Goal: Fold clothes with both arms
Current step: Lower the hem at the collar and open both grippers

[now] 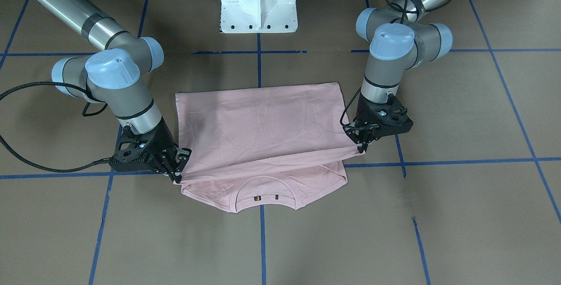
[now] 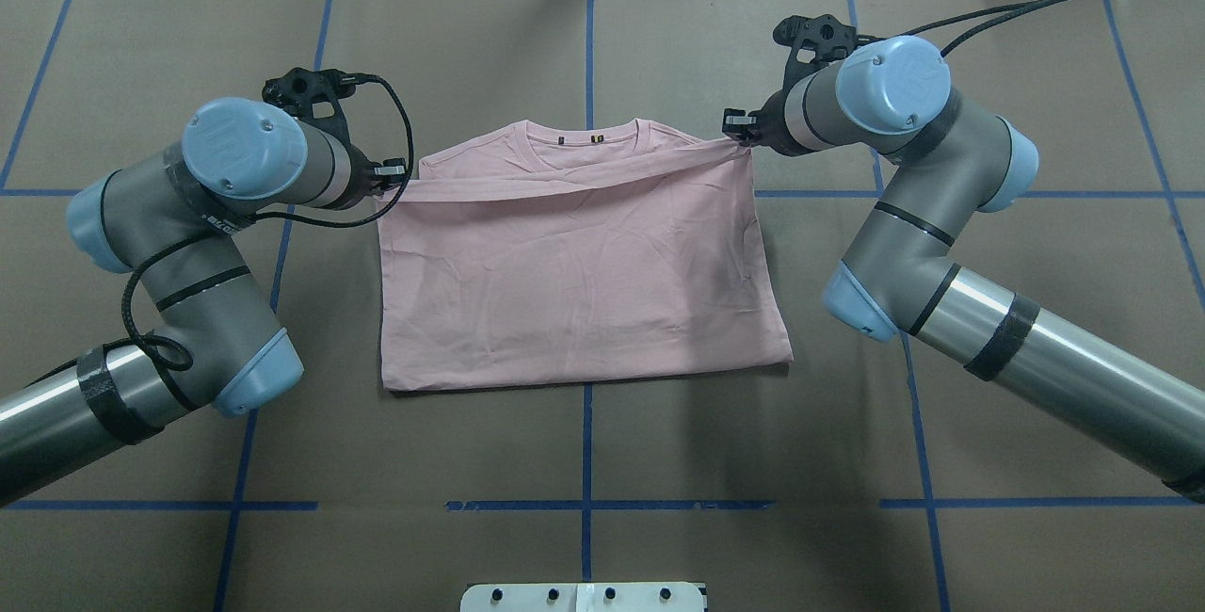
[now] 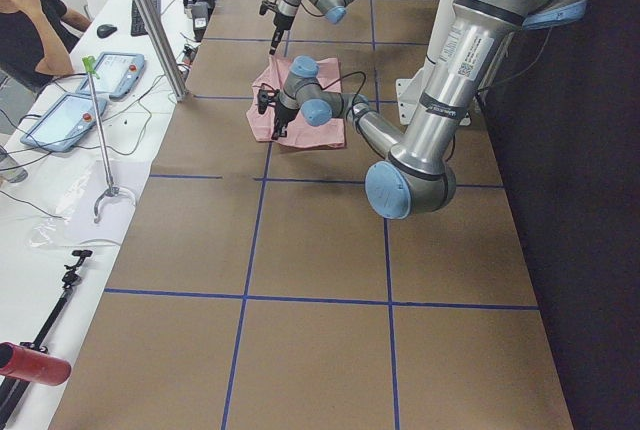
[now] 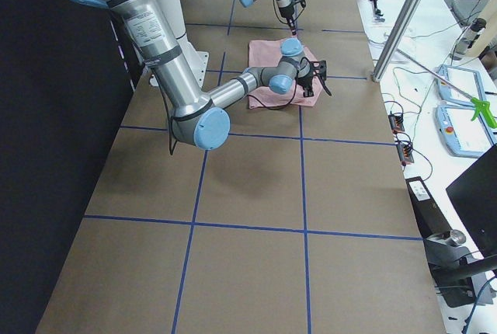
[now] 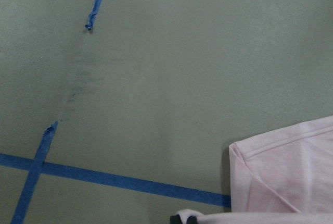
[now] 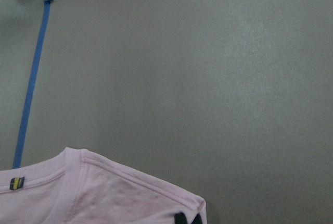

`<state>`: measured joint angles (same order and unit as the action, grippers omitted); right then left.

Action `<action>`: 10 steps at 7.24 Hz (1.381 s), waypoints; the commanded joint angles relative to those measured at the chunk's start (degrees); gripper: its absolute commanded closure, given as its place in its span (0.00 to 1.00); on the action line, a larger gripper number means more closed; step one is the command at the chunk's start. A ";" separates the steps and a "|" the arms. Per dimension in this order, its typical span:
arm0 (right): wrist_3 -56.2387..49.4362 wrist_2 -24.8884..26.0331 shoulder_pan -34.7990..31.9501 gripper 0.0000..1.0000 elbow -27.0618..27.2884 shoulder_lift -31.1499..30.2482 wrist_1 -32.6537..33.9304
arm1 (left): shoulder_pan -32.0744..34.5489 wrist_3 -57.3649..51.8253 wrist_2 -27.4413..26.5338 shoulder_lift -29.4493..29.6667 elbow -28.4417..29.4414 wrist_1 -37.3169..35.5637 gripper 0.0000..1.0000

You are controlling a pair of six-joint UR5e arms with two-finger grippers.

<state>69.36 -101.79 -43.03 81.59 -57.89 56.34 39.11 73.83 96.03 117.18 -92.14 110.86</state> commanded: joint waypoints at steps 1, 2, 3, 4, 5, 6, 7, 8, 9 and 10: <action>0.16 -0.07 0.49 0.99 0.32 -0.03 0.00 | -0.18 0.17 0.04 0.59 -0.06 0.05 1.00; -0.36 -0.77 0.49 0.30 0.06 -0.11 0.00 | -0.18 0.52 -0.14 0.59 0.12 0.14 0.65; -0.02 -1.12 0.32 0.00 0.23 -0.29 -0.09 | -0.26 0.61 -0.31 0.59 0.38 0.06 0.01; -0.28 -2.00 0.32 0.00 0.23 -0.64 -0.09 | -0.27 0.35 -0.31 0.59 0.12 -0.03 0.00; -0.28 -2.96 0.23 0.00 0.23 -0.64 -0.09 | -0.18 0.17 -0.31 0.59 0.20 -0.12 0.00; -0.11 -5.50 0.14 0.00 0.76 -0.82 -0.09 | 0.00 0.08 -0.23 0.59 -0.14 -0.12 0.00; 0.33 -8.13 -0.03 0.00 3.55 -2.47 0.00 | 0.00 0.26 0.04 0.68 -1.02 -0.29 0.00; 1.46 -9.81 0.14 0.00 9.14 -7.27 1.04 | 0.09 0.43 0.04 0.59 -2.85 -0.82 0.00; 5.39 -10.96 1.19 0.00 15.11 -11.93 2.79 | 0.09 0.70 0.04 0.59 -3.65 -0.82 0.00; 7.95 -10.01 4.68 0.00 19.79 -16.42 3.59 | 0.09 1.74 0.04 0.24 -4.36 -0.82 0.00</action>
<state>73.98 -111.80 -41.34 95.14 -68.78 58.64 39.18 74.68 96.05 117.68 -95.46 110.11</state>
